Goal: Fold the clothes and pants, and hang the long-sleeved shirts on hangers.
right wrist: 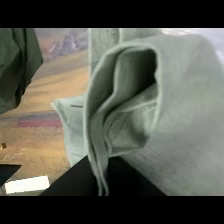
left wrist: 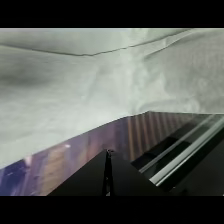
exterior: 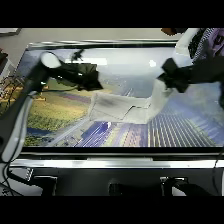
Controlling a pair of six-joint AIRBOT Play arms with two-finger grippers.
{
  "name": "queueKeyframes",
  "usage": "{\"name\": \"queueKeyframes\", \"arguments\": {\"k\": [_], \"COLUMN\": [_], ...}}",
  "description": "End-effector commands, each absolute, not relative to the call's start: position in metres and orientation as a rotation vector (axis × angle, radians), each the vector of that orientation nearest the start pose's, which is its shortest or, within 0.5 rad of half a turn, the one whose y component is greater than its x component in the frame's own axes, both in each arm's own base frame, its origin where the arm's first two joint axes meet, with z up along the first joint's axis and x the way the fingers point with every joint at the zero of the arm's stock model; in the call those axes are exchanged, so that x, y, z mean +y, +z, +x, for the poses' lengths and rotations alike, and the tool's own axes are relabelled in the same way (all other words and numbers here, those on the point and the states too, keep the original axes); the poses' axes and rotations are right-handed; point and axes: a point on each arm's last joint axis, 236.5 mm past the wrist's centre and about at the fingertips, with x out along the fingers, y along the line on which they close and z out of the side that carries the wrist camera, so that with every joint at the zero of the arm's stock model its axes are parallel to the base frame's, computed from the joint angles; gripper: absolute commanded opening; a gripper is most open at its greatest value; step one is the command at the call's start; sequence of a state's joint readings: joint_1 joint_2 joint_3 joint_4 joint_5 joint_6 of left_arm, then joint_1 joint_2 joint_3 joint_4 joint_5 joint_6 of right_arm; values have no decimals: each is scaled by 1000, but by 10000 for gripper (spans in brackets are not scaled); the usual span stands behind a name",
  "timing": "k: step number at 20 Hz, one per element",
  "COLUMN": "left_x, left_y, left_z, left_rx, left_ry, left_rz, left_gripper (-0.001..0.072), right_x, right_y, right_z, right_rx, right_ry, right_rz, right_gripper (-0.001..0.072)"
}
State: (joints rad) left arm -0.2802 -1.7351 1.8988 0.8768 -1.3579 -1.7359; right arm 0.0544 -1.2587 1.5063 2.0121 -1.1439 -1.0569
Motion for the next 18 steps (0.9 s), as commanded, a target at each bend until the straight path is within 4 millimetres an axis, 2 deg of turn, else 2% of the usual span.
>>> {"name": "queueKeyframes", "arguments": {"k": [1, 3, 5, 7, 9, 13, 18], "left_x": [-161, -130, -111, -102, -100, -101, -101], "left_y": [143, 161, 171, 173, 172, 171, 171], "left_z": [431, 432, 432, 433, 434, 435, 435], "left_rx": [1284, 1234, 1205, 1197, 1196, 1196, 1192], "left_ry": [-428, -374, -341, -323, -321, -322, -330], "left_rz": [-379, -403, -424, -434, -435, -435, -422], "left_gripper": [23, 23, 23, 23, 23, 23, 23], "right_x": [210, 252, 285, 310, 327, 338, 340], "right_y": [152, 126, 102, 83, 65, 39, 32], "right_z": [458, 464, 469, 471, 472, 477, 472], "right_rx": [987, 1021, 1044, 1053, 1067, 1092, 1123], "right_ry": [192, 206, 208, 211, 204, 185, 181], "right_rz": [870, 903, 944, 972, 992, 1016, 1001], "right_gripper": [32, 32, 32, 32, 32, 32, 33]}}
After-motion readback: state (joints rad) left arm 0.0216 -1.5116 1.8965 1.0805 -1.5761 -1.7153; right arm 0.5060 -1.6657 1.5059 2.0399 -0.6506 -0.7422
